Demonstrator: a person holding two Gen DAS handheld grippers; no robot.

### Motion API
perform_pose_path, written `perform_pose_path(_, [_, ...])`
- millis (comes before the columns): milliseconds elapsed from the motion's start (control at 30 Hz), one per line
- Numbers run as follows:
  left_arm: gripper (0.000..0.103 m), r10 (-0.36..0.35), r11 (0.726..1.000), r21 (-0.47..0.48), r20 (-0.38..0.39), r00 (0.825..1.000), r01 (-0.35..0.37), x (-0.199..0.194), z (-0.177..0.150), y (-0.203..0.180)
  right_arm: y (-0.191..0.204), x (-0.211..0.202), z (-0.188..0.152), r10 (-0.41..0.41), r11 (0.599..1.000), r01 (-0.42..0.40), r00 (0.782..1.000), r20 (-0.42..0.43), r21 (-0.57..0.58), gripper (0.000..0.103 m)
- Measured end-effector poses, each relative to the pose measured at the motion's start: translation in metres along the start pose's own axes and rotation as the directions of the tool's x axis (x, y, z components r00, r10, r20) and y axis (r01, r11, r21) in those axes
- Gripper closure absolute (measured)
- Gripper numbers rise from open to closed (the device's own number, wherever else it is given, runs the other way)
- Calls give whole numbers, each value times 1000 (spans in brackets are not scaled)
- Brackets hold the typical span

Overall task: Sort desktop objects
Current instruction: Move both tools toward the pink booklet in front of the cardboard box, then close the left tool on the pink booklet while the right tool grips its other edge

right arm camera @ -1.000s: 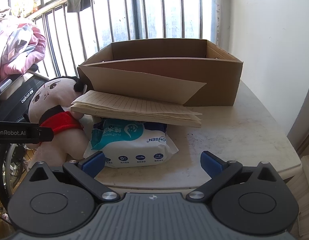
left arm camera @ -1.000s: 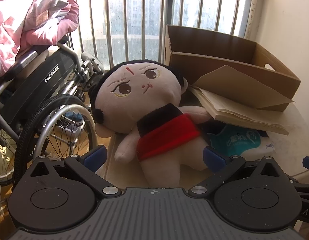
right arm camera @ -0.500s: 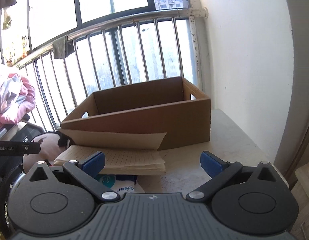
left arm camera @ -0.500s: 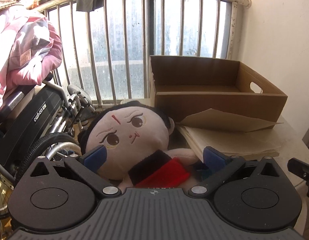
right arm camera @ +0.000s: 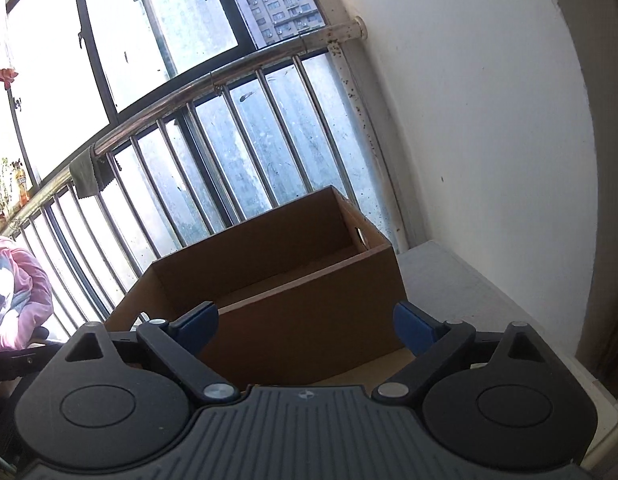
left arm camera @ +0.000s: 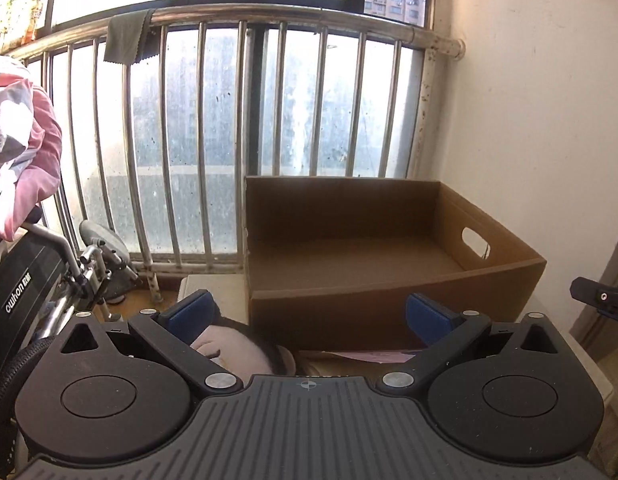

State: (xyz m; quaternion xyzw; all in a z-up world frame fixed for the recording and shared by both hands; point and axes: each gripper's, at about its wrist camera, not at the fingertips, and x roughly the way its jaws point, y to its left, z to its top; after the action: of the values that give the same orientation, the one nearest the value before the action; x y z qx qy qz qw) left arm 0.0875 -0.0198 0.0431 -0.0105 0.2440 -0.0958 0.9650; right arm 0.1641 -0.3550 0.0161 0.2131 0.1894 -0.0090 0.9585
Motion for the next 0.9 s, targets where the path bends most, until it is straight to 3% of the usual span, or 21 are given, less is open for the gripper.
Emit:
perform_pose_path(133, [6,-22,998,59,-72,997,26,21,-1,-12,-2,17,-17,42,999,-39,995,-90,28,21])
perform_pose_path(333, [22,-68,990,108,-228,971,95,39,-21,-20,-7,32,-47,82,995,-68,966,-244,67,34])
perform_pose_path(667, [16,-111,988,62,-343,933,141,51,-32,-19,-11,46,-60,199,975,-149,916,-348,164,39])
perform_pose_path(800, [11,-130,988,27,-367,921,150,55,-31,-18,-7,43,-57,231,971,-192,913,-337,146,42])
perform_pose_path(900, [9,-138,987,22,-372,918,158,54,-32,-20,3,39,-54,209,978,-191,923,-322,86,42])
